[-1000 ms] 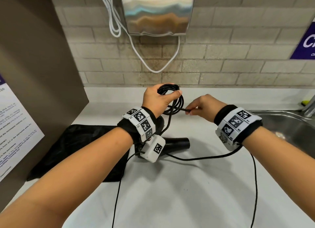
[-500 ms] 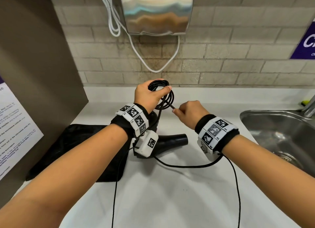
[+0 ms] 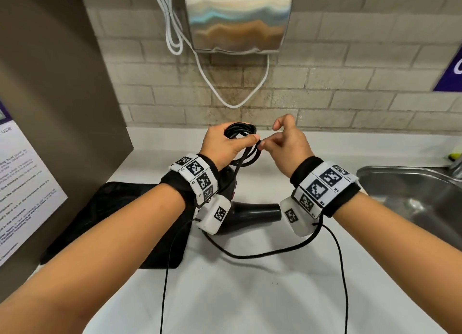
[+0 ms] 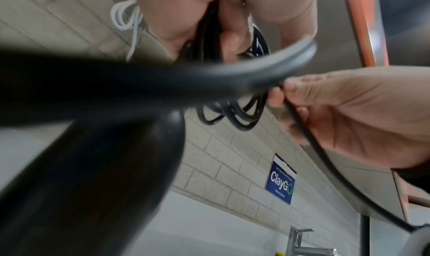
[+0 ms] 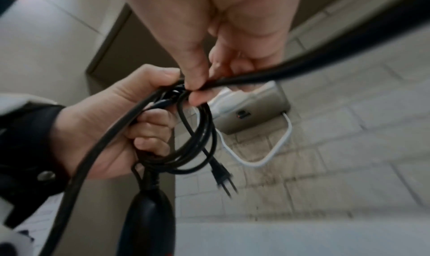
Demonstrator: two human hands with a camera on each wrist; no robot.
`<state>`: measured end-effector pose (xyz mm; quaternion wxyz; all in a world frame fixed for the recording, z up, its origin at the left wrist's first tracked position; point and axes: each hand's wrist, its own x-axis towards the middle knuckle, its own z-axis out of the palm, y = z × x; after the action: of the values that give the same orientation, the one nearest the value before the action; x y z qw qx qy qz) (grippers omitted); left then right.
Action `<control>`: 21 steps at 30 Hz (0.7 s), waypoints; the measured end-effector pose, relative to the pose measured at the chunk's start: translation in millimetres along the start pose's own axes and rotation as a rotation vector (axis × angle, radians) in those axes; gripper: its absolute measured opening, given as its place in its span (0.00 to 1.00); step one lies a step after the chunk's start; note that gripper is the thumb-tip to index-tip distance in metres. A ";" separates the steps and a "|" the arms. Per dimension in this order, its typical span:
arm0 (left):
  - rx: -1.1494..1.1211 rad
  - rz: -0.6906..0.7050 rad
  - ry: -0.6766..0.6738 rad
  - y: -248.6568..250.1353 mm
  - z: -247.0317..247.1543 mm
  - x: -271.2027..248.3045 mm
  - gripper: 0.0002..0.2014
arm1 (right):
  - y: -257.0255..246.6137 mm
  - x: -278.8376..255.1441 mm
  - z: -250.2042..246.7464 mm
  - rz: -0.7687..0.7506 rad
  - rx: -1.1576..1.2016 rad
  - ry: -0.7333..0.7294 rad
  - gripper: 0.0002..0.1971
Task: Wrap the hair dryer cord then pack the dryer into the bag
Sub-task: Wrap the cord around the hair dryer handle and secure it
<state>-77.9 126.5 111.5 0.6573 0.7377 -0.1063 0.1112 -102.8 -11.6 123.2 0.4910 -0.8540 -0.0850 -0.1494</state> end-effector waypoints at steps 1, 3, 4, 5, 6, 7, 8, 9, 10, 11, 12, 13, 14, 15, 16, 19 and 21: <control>0.013 -0.009 -0.018 1.0 -1.2 -0.3 0.08 | -2.9 -0.5 0.3 -0.035 0.007 0.021 0.14; 0.031 -0.026 -0.050 1.8 -3.2 -0.6 0.06 | -7.4 -0.8 -0.8 -0.084 -0.012 0.038 0.14; 0.045 -0.028 -0.058 1.8 -4.0 -0.4 0.06 | -8.3 -0.1 -1.5 -0.093 -0.033 0.030 0.14; 0.067 -0.023 -0.059 1.3 -4.6 0.3 0.06 | -8.8 0.7 -2.4 -0.095 -0.059 0.008 0.14; 0.092 -0.012 -0.056 0.3 -4.5 0.9 0.06 | -8.4 1.6 -3.8 -0.092 -0.094 -0.023 0.14; 0.113 -0.001 -0.048 -1.0 -4.6 1.7 0.07 | -7.9 2.3 -5.7 -0.088 -0.138 -0.061 0.13; 0.127 0.007 -0.037 -2.2 -4.6 2.5 0.07 | -7.0 3.1 -8.6 -0.080 -0.177 -0.102 0.11; 0.132 0.007 -0.024 -3.6 -5.0 3.2 0.07 | -6.2 3.4 -12.9 -0.063 -0.208 -0.143 0.09; 0.130 0.004 -0.008 -4.8 -5.1 3.6 0.07 | -5.1 3.2 -18.7 -0.038 -0.227 -0.186 0.07; 0.126 0.002 0.006 -6.0 -5.3 3.7 0.08 | -3.2 2.8 -25.5 -0.003 -0.233 -0.236 0.06; 0.126 0.000 0.013 -6.6 -4.3 3.5 0.09 | -1.4 1.9 -33.3 0.043 -0.223 -0.296 0.07; 0.132 0.002 0.013 -7.0 -2.2 2.6 0.10 | 0.0 0.6 -40.8 0.092 -0.220 -0.364 0.08; 0.140 0.007 0.011 -6.8 0.5 1.4 0.11 | 0.6 -0.8 -47.0 0.134 -0.227 -0.436 0.09; 0.142 0.011 0.008 -6.5 3.8 0.4 0.12 | 1.3 -2.4 -51.8 0.166 -0.247 -0.499 0.09; 0.136 0.013 0.011 -6.0 7.6 -0.5 0.13 | 1.9 -3.2 -54.7 0.182 -0.266 -0.534 0.10; 0.107 0.010 0.051 -4.9 14.5 0.0 0.12 | 5.4 -0.7 -54.0 0.162 -0.245 -0.450 0.11; 0.109 0.013 0.050 -5.4 18.2 -0.6 0.12 | 8.4 1.4 -47.0 0.109 -0.208 -0.329 0.11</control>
<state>-76.4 109.0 104.2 0.6180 0.7685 -0.0885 0.1397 -107.0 -56.5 139.0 0.3869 -0.9164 -0.1016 0.0108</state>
